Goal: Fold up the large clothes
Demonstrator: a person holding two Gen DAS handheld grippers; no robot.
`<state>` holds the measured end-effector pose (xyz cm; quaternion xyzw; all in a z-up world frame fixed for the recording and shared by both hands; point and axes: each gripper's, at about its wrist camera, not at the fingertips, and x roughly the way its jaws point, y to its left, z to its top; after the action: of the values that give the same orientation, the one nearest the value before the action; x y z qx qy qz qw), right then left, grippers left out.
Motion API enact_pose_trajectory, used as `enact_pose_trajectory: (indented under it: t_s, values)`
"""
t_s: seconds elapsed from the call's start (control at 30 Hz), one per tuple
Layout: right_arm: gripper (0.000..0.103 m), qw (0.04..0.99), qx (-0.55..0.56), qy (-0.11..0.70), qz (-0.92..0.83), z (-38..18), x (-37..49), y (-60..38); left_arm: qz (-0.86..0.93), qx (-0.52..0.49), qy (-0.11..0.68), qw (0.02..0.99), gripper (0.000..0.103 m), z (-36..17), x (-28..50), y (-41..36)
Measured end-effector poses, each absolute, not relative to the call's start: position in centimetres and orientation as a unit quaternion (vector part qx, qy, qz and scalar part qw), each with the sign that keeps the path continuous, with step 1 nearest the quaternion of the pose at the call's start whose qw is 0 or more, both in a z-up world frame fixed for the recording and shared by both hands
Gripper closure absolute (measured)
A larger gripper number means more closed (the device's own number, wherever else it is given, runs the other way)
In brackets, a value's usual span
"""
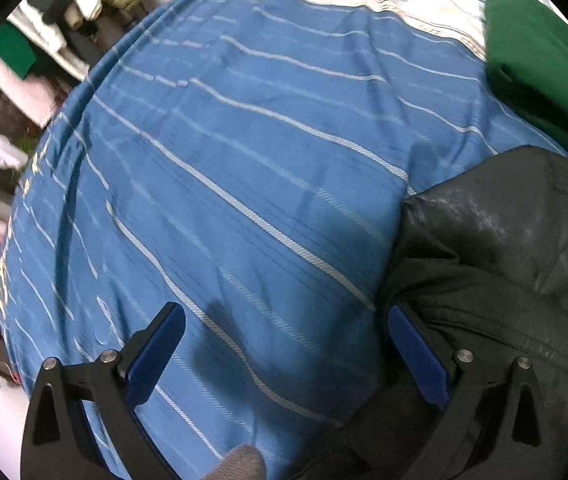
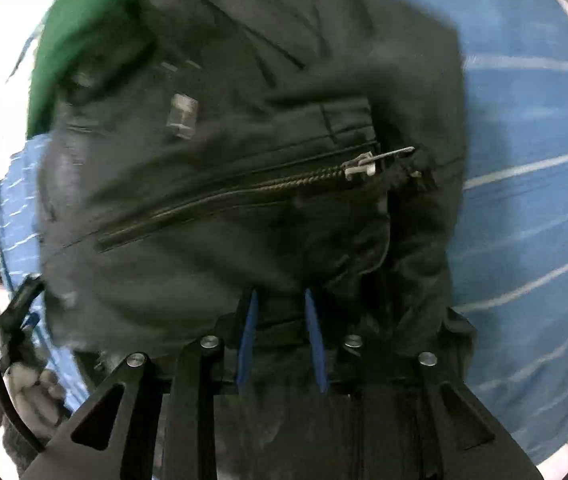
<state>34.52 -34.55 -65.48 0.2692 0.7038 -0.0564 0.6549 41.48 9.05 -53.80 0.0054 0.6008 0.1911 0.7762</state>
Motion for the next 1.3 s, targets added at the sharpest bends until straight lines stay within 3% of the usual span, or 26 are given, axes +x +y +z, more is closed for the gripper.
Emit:
enact_pose_trajectory:
  t_s: [0.1,0.3,0.5,0.7,0.9,0.93,0.97,1.0,1.13,1.23,1.3]
  values:
    - [0.077,0.648,0.241,0.72,-0.069,-63.8,35.3,-33.9,0.197,0.032,0.601,0.774,0.0,-52.4,41.3,8.3]
    - [0.074,0.691,0.248,0.675,-0.072,-57.9,33.8,-34.7,0.187,0.041,0.558,0.807,0.0,-47.0,38.4,5.8]
    - [0.074,0.677,0.234,0.688,-0.112,-61.5,33.8,-36.3,0.178,0.094,0.59,0.782,0.0,-53.7,38.9,4.8]
    - [0.077,0.667,0.201,0.706,-0.131,-64.4,35.1,-35.4,0.158,0.078,0.578,0.797,0.0,-54.3,39.2,5.1]
    - [0.074,0.644,0.237,0.72,-0.104,-61.6,35.8,-37.4,0.182,0.102,0.575,0.791,0.0,-52.4,38.8,4.0]
    - [0.065,0.648,0.249,0.714,-0.09,-60.2,35.3,-38.1,0.185,0.1,0.574,0.791,0.0,-51.7,38.4,3.7]
    - [0.045,0.649,0.252,0.712,-0.084,-59.2,35.0,-38.5,0.185,0.097,0.572,0.793,0.0,-51.2,38.0,3.6]
    - [0.038,0.652,0.252,0.711,-0.08,-58.4,34.5,-39.0,0.19,0.096,0.567,0.796,0.0,-50.3,37.2,3.3]
    - [0.035,0.667,0.221,0.708,-0.076,-55.7,31.7,-41.0,0.215,0.129,0.553,0.794,0.0,-48.4,34.2,1.2]
    - [0.023,0.664,0.211,0.713,-0.073,-56.3,28.4,-43.6,0.225,0.153,0.554,0.787,0.0,-47.9,31.3,-1.5]
    - [0.023,0.663,0.211,0.715,-0.068,-57.0,26.6,-45.3,0.23,0.169,0.555,0.781,0.0,-47.8,29.2,-3.7]
